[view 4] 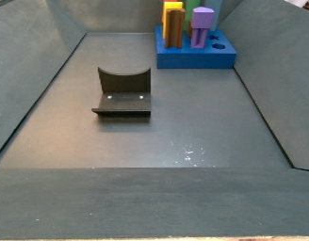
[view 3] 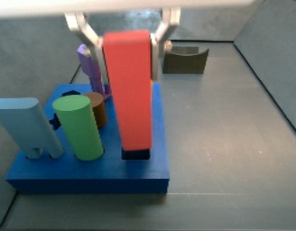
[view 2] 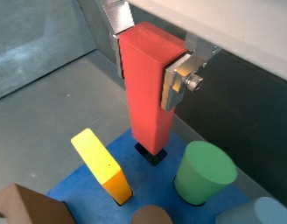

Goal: Pick up the rectangle object. Move up. Move to above the board. Insert the rectangle object.
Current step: Insert the rectangle object.

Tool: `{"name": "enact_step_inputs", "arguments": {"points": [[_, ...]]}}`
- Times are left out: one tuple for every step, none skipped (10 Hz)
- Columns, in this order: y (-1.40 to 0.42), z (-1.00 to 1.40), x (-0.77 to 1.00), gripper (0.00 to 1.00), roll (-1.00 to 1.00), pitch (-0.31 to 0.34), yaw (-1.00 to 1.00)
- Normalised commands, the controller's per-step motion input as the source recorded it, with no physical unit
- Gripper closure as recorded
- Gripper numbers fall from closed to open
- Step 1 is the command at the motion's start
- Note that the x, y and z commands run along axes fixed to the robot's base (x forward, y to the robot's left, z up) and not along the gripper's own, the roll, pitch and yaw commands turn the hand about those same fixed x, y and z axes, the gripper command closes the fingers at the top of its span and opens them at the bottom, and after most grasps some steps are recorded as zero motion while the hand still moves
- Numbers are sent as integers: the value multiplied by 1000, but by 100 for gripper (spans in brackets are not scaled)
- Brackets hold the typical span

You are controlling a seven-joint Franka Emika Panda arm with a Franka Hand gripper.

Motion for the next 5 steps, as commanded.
{"name": "enact_step_inputs", "arguments": {"points": [[0,-134,-20,100,0,-4,0],[0,-26,0,100,20,9,0],[0,-91,0,100,19,0,0],[0,-183,3,100,0,0,0],[0,-226,0,100,0,-17,0]]}}
